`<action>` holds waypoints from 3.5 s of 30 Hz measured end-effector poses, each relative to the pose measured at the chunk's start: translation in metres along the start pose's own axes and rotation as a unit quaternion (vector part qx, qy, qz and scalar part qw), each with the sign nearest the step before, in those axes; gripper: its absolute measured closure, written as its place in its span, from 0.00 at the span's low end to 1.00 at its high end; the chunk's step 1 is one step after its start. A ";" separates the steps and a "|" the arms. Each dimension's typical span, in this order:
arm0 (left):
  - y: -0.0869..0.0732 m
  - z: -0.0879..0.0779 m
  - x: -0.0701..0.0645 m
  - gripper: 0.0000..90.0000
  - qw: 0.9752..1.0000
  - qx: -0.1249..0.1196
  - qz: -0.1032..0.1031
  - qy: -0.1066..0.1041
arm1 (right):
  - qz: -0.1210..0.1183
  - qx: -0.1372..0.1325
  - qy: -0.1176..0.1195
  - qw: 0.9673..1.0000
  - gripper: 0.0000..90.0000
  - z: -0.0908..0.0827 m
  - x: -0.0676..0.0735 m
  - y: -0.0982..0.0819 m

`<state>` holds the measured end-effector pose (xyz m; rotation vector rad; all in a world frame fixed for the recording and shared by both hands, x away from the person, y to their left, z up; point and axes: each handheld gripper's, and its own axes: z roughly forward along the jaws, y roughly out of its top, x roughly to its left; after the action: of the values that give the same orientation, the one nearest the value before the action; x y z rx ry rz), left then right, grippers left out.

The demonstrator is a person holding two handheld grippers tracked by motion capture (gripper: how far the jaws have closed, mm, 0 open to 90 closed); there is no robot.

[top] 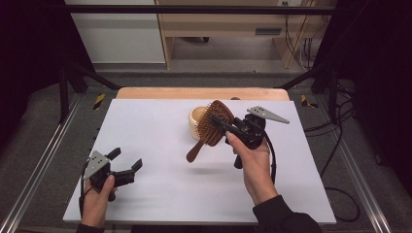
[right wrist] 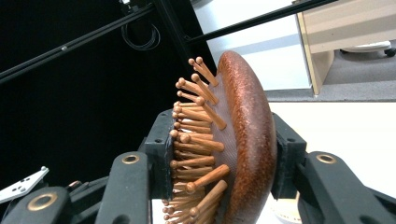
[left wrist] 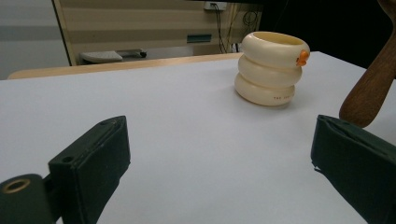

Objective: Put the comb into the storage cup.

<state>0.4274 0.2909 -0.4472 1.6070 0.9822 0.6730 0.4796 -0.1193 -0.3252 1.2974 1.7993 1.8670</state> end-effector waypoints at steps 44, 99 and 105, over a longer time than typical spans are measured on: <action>-0.003 0.005 0.002 0.05 1.000 0.009 0.005 0.003 | -0.009 -0.025 0.006 1.000 0.59 0.020 0.015 0.061; -0.004 0.006 0.006 0.02 1.000 0.004 -0.009 0.003 | -0.003 -0.072 -0.078 0.994 0.58 0.078 -0.045 0.103; -0.004 0.006 0.005 0.02 1.000 0.004 -0.009 0.002 | -0.006 -0.072 -0.082 0.994 0.58 0.077 -0.047 0.103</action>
<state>0.4343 0.2926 -0.4527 1.6022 1.0022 0.6597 0.6028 -0.1217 -0.2645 1.3422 1.5575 1.7897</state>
